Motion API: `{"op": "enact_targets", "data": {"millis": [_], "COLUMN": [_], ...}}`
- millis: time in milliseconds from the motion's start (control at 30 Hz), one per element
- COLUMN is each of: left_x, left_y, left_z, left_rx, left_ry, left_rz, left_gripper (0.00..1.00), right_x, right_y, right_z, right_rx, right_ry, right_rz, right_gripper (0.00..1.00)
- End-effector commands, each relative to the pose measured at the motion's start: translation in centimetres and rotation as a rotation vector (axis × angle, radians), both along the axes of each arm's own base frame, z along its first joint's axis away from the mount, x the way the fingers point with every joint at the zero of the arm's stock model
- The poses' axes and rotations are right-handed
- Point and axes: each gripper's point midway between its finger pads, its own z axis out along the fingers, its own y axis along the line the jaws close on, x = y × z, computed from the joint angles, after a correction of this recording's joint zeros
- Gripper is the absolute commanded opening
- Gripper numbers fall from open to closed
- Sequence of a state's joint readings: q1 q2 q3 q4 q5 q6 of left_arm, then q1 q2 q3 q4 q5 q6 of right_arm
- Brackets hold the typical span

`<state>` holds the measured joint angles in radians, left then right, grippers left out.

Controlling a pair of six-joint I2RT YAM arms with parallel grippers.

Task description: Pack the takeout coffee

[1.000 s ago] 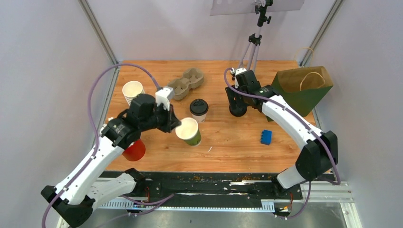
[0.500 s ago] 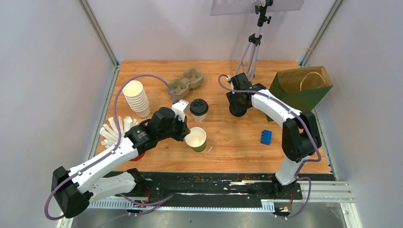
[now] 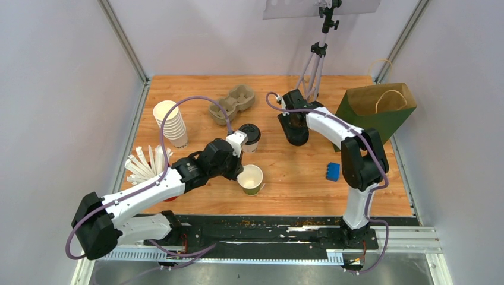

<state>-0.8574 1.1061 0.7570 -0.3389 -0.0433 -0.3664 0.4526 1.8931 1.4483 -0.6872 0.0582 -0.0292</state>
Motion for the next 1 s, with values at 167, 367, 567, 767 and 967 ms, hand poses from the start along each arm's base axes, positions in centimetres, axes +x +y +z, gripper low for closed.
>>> {"op": "enact_targets", "data": {"millis": [167, 367, 567, 767, 967], "left_x": [0.5, 0.2, 0.2, 0.4, 0.6], "left_y": [-1.1, -1.1, -0.5, 0.3, 0.6], "left_z": [1.3, 2.4, 4.9, 7.1, 8.4], "left_rx": [-0.051, -0.08, -0.12, -0.141, -0.156], "left_ry": [-0.044, -0.049, -0.089, -0.13, -0.157], "left_rz": [-0.003, 0.001, 0.026, 0.06, 0.073], "left_gripper": [0.22, 0.31, 0.39, 0.46, 0.52], "right_x": [1.8, 1.8, 1.7, 1.4, 1.4], "right_y": [1.6, 1.6, 1.5, 1.4, 1.2], "right_z": [0.0, -0.5, -0.4, 0.9, 2.2], "right_rx": [0.05, 0.043, 0.041, 0.052, 0.066], "right_ry": [-0.021, -0.008, -0.008, -0.02, -0.034], "right_rz": [0.02, 0.015, 0.017, 0.018, 0.001], "right_gripper": [0.31, 0.19, 0.03, 0.0, 0.0]}}
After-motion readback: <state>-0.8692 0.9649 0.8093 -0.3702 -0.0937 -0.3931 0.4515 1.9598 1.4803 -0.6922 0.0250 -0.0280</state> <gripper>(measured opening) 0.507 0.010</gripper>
